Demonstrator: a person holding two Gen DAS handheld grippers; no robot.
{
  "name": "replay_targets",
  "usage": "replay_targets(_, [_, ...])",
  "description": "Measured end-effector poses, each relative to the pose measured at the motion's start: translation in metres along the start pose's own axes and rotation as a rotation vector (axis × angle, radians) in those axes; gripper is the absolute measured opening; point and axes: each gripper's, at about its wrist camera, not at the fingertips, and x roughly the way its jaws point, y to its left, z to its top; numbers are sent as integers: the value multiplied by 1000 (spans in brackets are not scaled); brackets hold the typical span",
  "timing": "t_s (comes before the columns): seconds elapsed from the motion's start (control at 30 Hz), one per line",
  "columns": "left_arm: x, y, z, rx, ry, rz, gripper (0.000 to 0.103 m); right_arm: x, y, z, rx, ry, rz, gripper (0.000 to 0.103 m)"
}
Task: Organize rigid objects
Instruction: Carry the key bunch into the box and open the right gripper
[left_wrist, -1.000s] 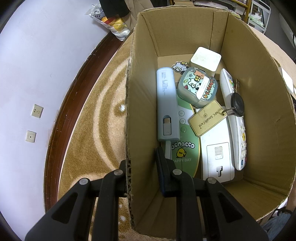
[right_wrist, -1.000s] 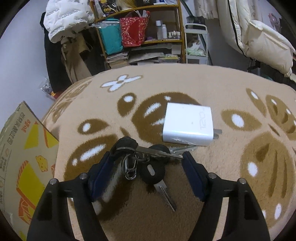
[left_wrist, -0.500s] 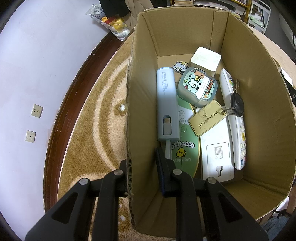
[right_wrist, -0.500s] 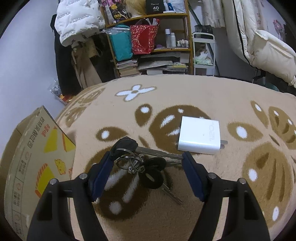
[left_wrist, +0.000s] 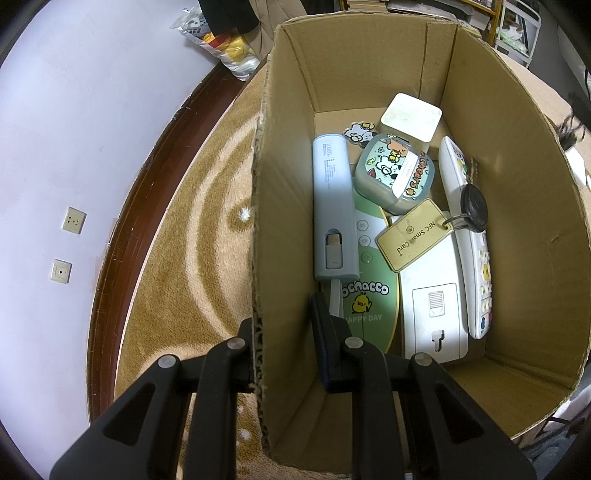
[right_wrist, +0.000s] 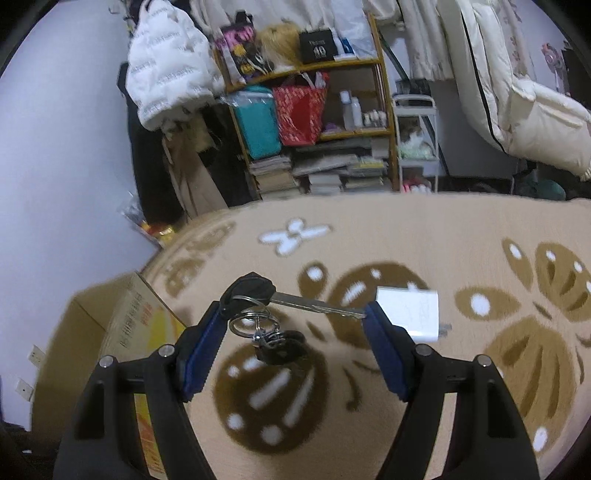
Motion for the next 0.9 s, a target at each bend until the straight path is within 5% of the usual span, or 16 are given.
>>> replay_targets(0.53, [0, 0, -1, -3, -1, -2, 19, -69, 60, 39, -83, -144, 179, 79])
replay_targets(0.9, [0, 2, -1, -6, -1, -4, 19, -101, 101, 39, -140, -165, 322, 79])
